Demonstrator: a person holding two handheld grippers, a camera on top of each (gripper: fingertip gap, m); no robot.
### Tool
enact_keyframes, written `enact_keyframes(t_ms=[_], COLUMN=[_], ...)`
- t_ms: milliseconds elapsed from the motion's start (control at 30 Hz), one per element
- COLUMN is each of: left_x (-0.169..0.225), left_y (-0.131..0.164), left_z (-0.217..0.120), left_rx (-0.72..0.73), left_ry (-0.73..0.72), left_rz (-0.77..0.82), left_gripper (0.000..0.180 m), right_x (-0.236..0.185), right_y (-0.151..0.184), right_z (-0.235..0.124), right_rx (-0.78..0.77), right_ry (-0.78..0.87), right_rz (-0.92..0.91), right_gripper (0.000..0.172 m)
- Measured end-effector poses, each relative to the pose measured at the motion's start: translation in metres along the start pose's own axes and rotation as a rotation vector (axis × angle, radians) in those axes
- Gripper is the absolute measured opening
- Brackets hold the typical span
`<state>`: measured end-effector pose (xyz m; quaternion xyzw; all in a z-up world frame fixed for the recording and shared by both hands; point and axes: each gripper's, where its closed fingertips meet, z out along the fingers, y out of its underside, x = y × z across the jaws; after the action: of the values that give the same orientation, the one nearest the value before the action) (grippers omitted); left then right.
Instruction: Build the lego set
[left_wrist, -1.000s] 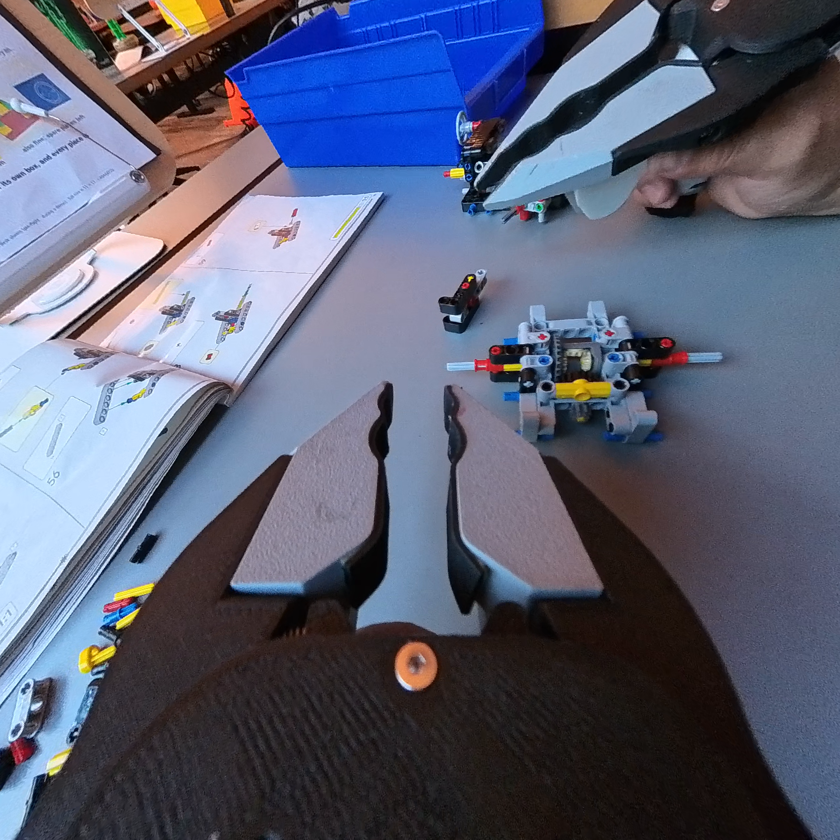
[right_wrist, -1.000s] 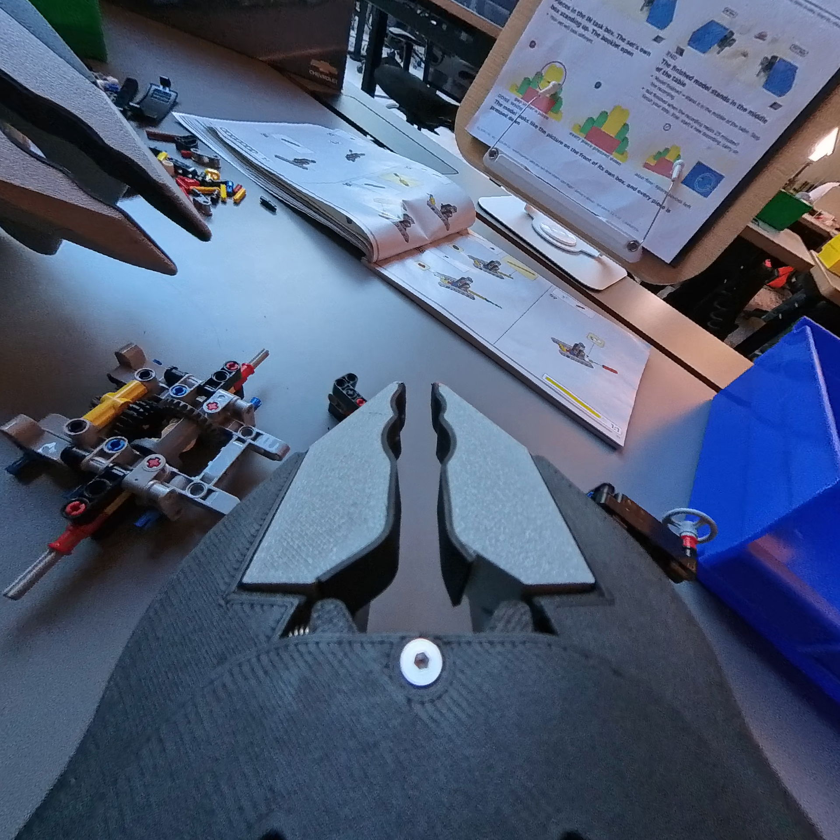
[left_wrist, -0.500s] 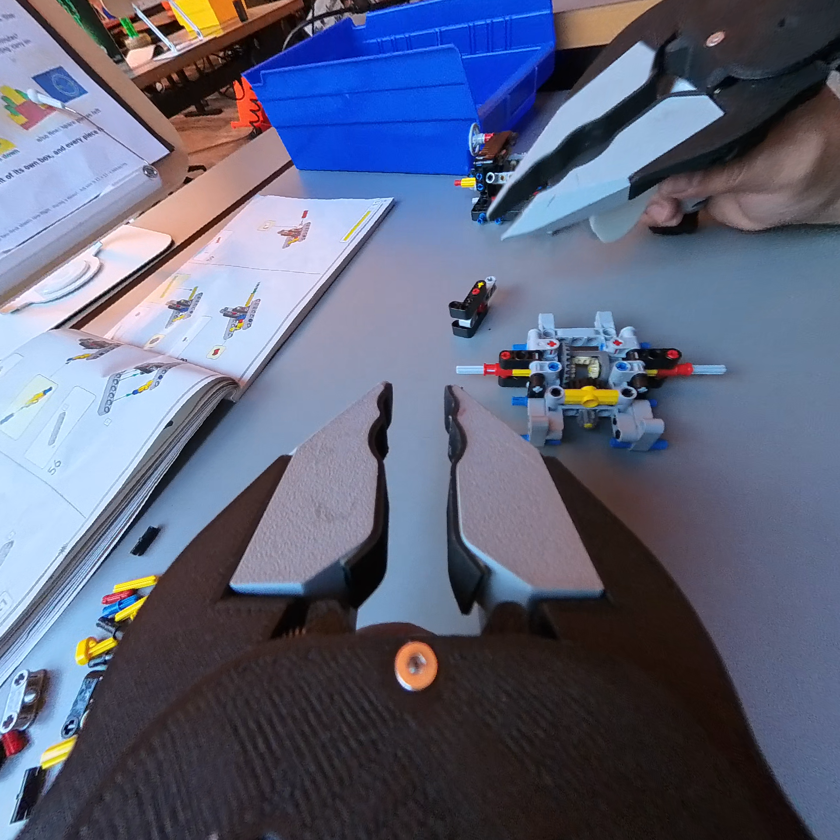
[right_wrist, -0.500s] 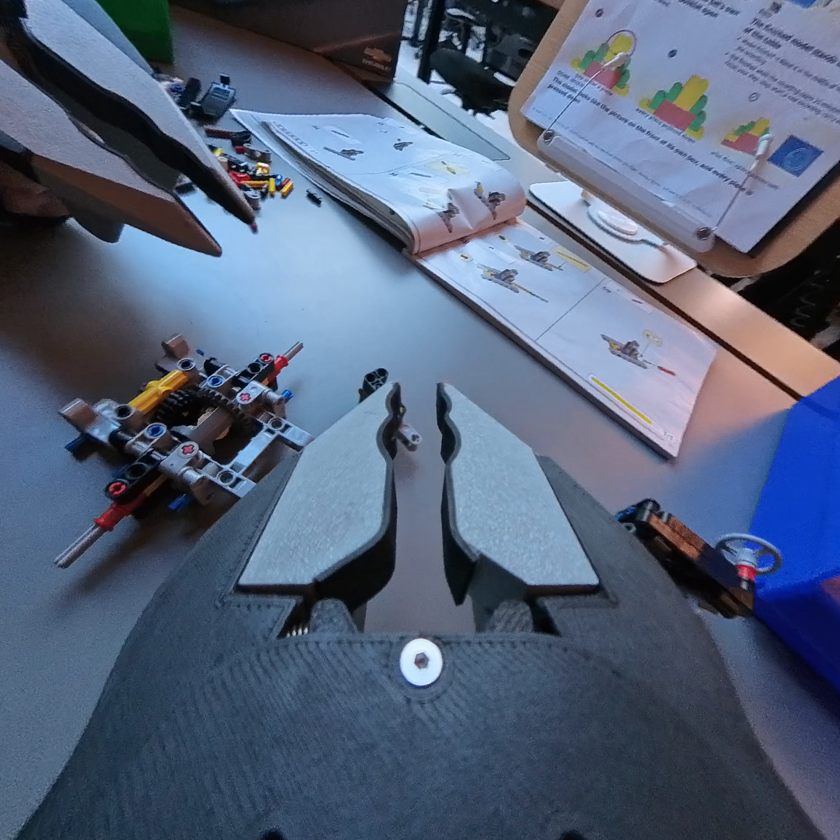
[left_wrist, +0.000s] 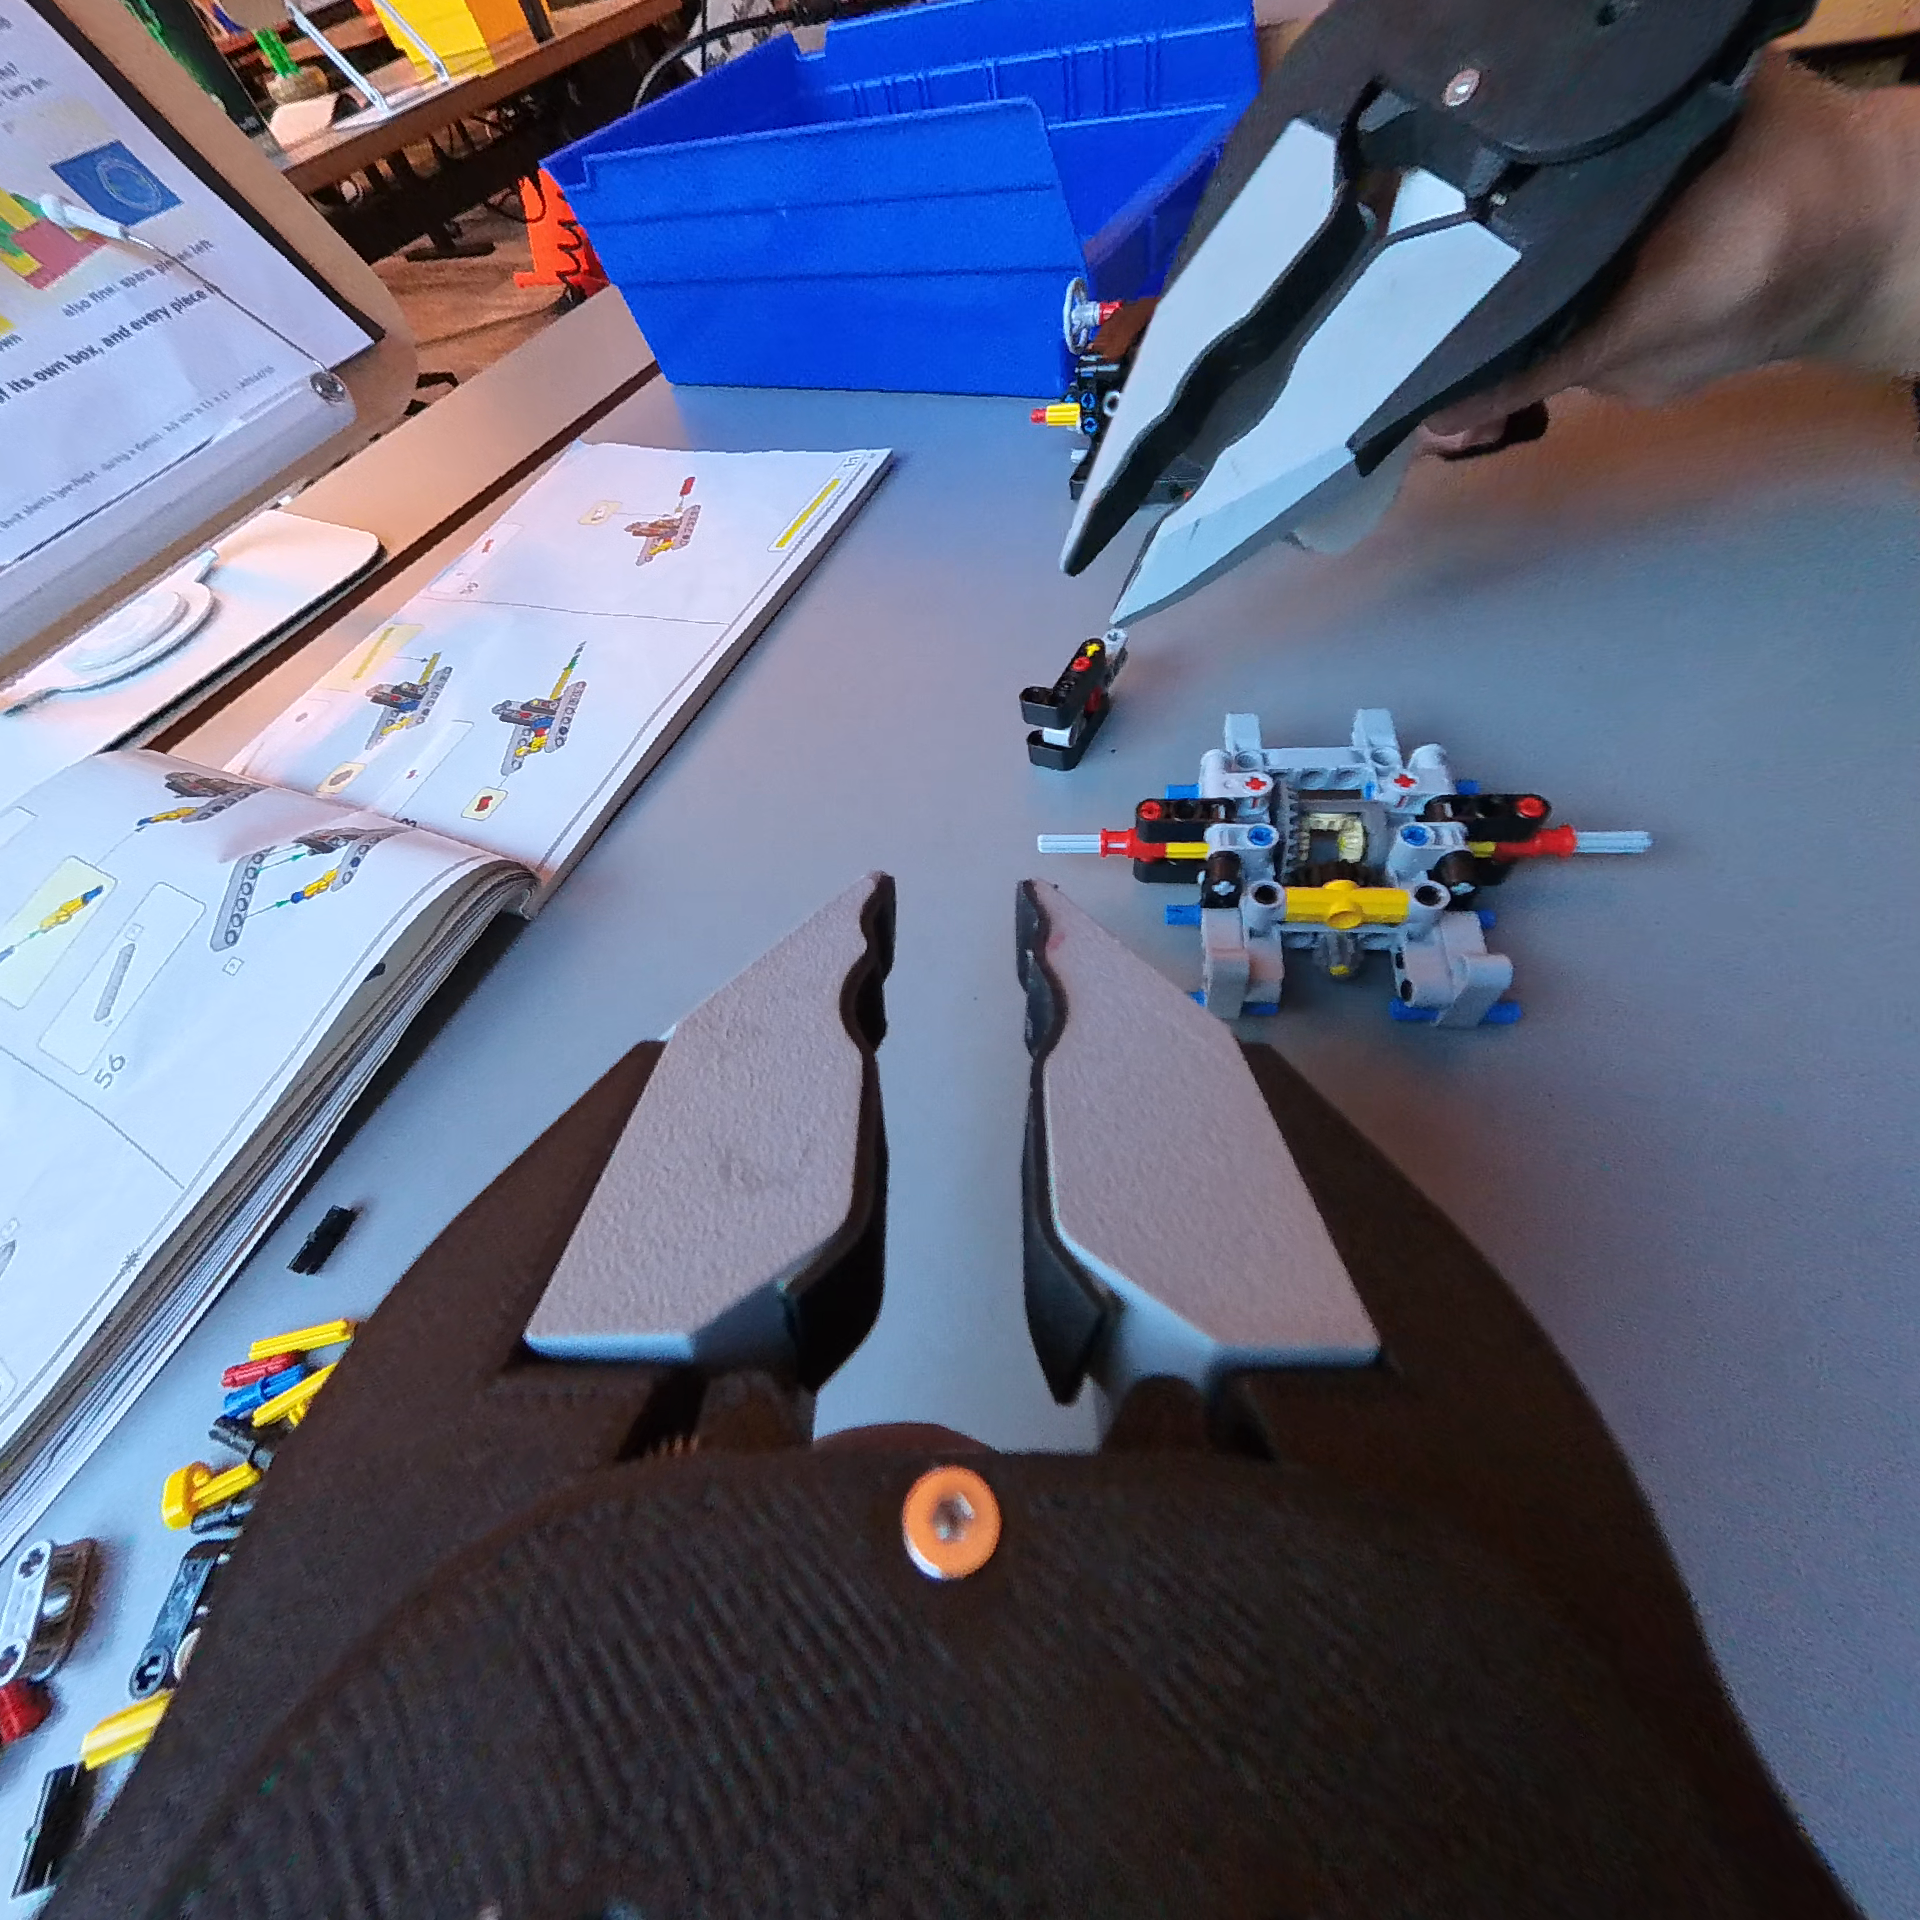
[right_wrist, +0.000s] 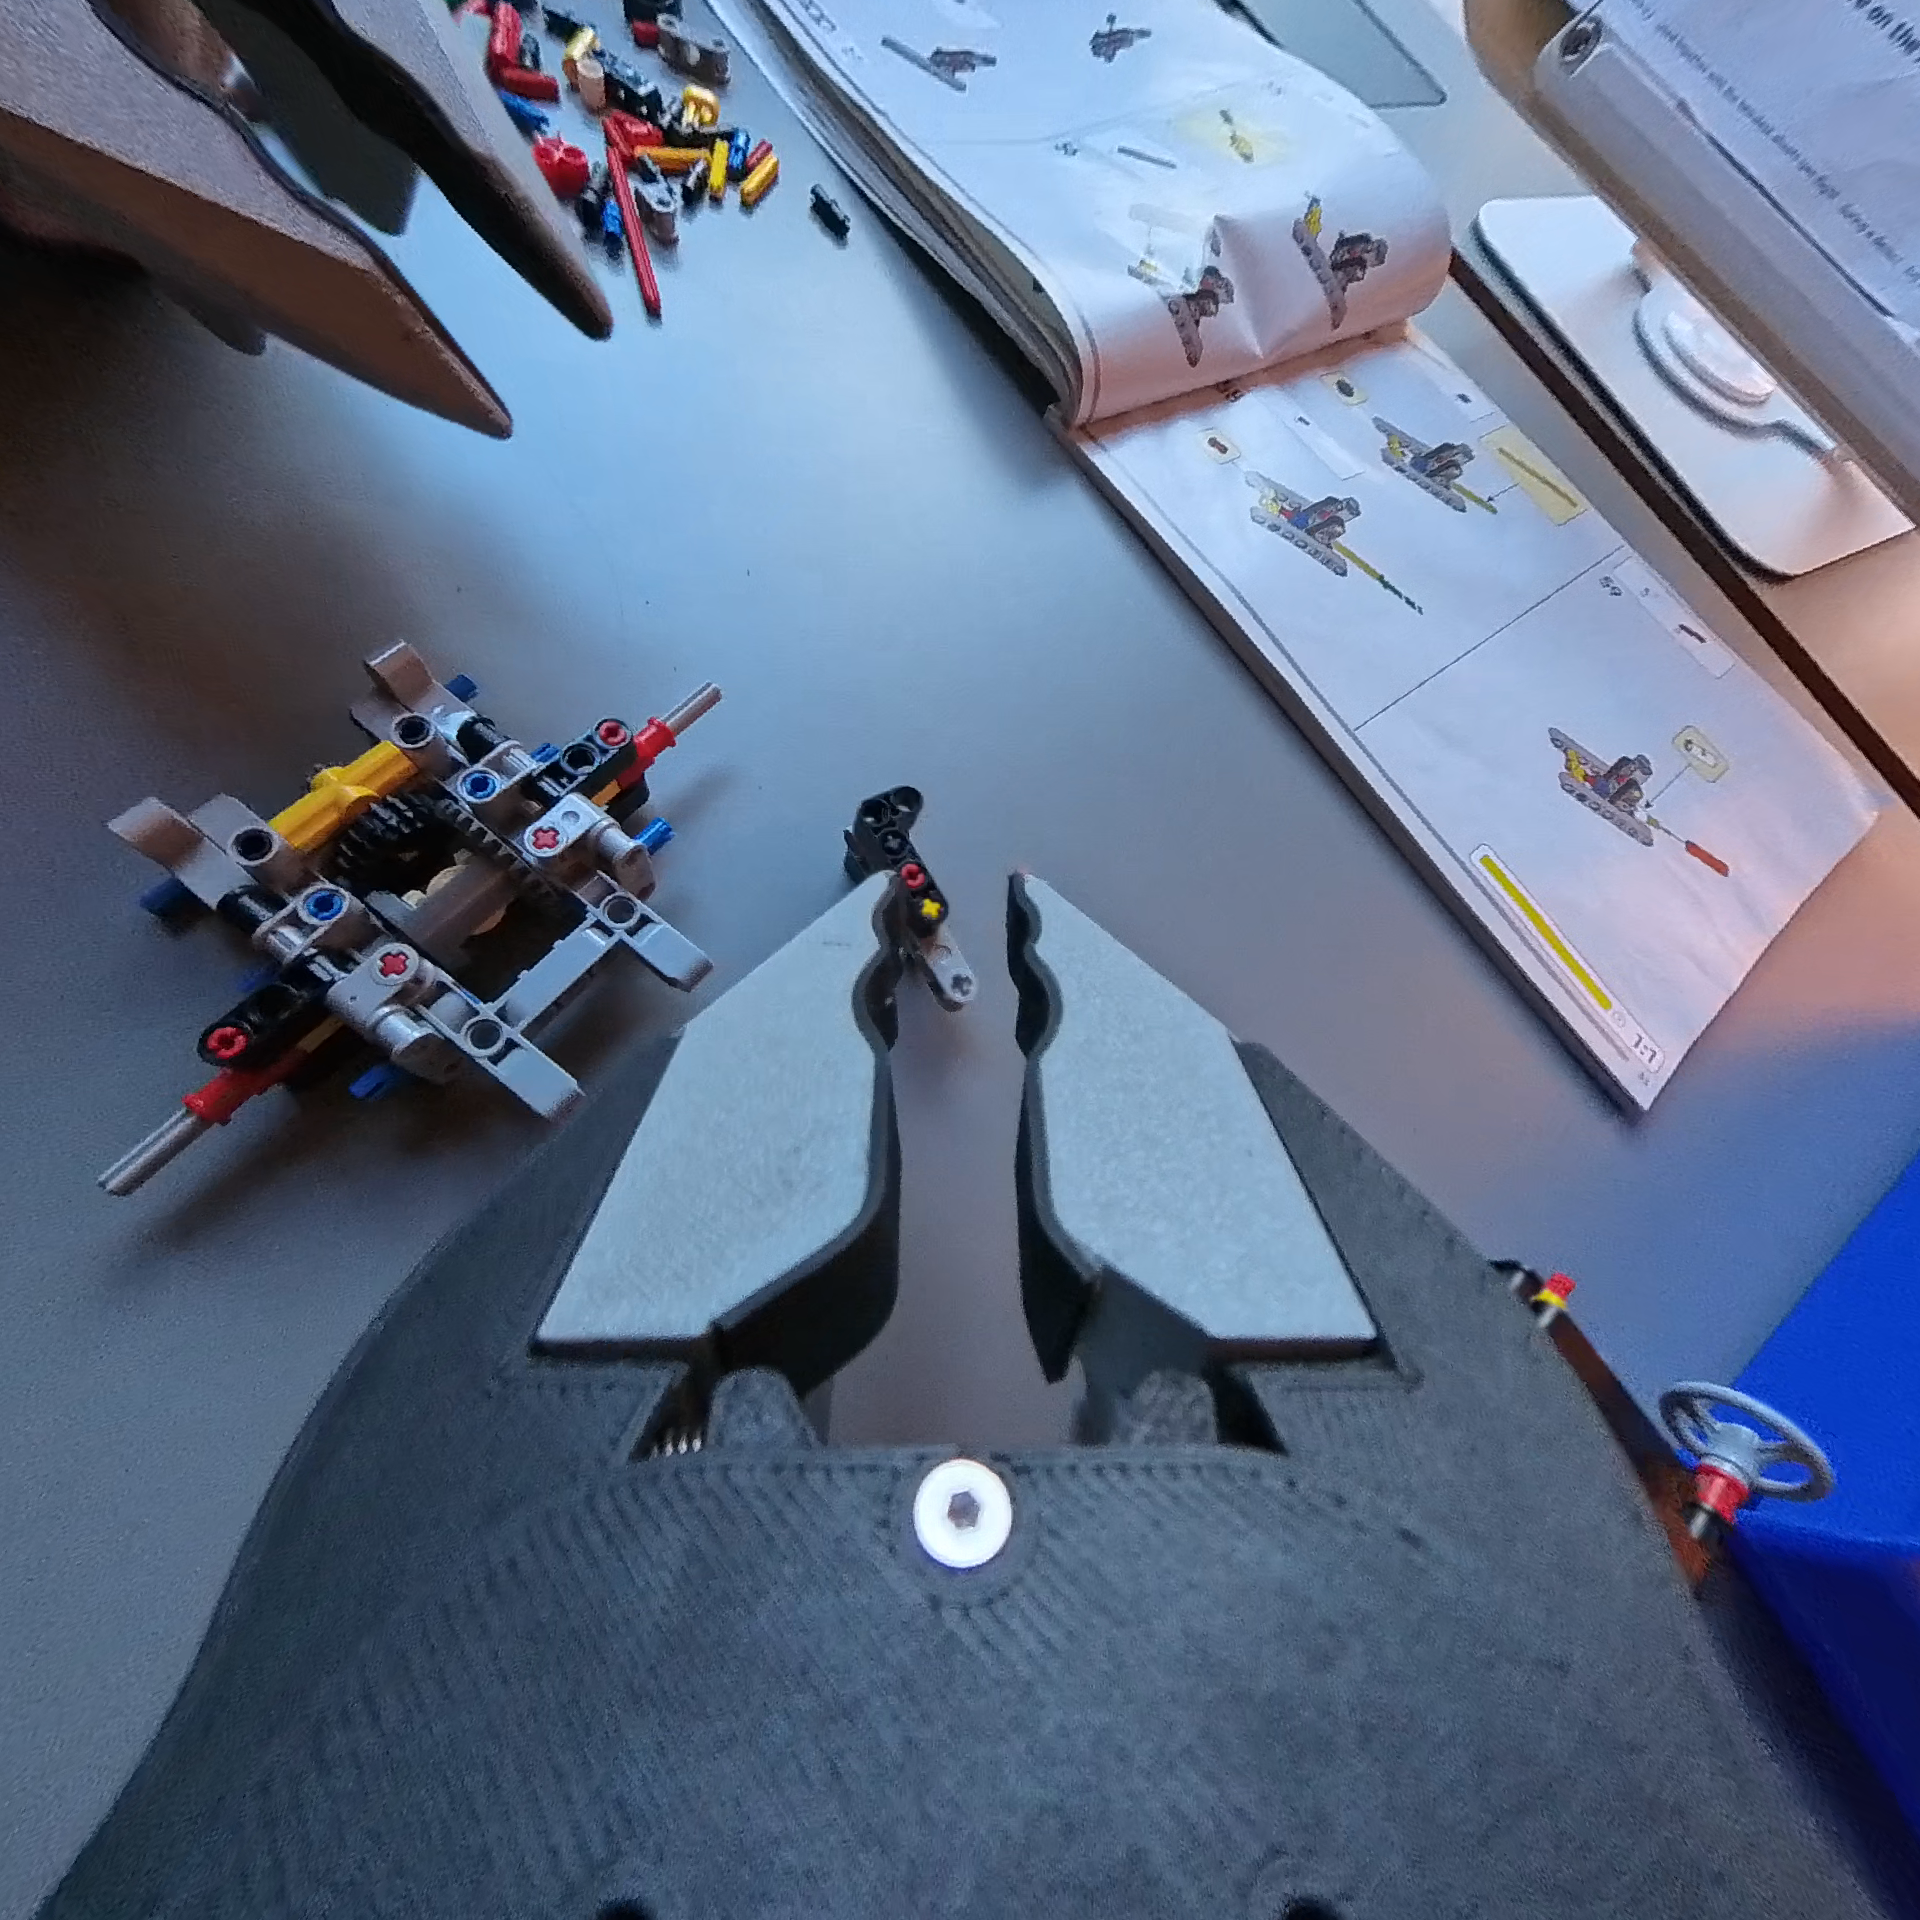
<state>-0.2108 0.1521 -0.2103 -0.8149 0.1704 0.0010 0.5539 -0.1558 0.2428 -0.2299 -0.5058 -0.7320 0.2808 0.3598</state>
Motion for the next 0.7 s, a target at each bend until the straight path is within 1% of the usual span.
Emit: enact_keyframes(t_ms=[300, 433, 567, 600, 700], left_x=[0.002, 0.002, 0.002, 0.002, 0.003], left_y=[0.002, 0.003, 0.004, 0.004, 0.005], left_z=[0.001, 0.002, 0.003, 0.004, 0.004], left_rx=[-0.012, -0.019, -0.029, -0.033, -0.041], left_ry=[0.004, 0.016, 0.018, 0.017, 0.019], left_rz=[0.016, 0.001, -0.002, -0.001, 0.004], left_gripper=[0.021, 0.022, 0.023, 0.023, 0.023], right_x=[-0.005, -0.002, 0.000, 0.000, -0.003], right_y=[0.008, 0.024, 0.035, 0.035, 0.037], right_z=[0.007, 0.010, 0.008, 0.008, 0.008], right_rx=[-0.146, -0.279, -0.354, -0.359, -0.373], right_ry=[-0.107, -0.123, -0.151, -0.157, -0.199], right_rz=[-0.090, -0.162, -0.179, -0.186, -0.187], right_gripper=[0.020, 0.023, 0.022, 0.020, 0.003])
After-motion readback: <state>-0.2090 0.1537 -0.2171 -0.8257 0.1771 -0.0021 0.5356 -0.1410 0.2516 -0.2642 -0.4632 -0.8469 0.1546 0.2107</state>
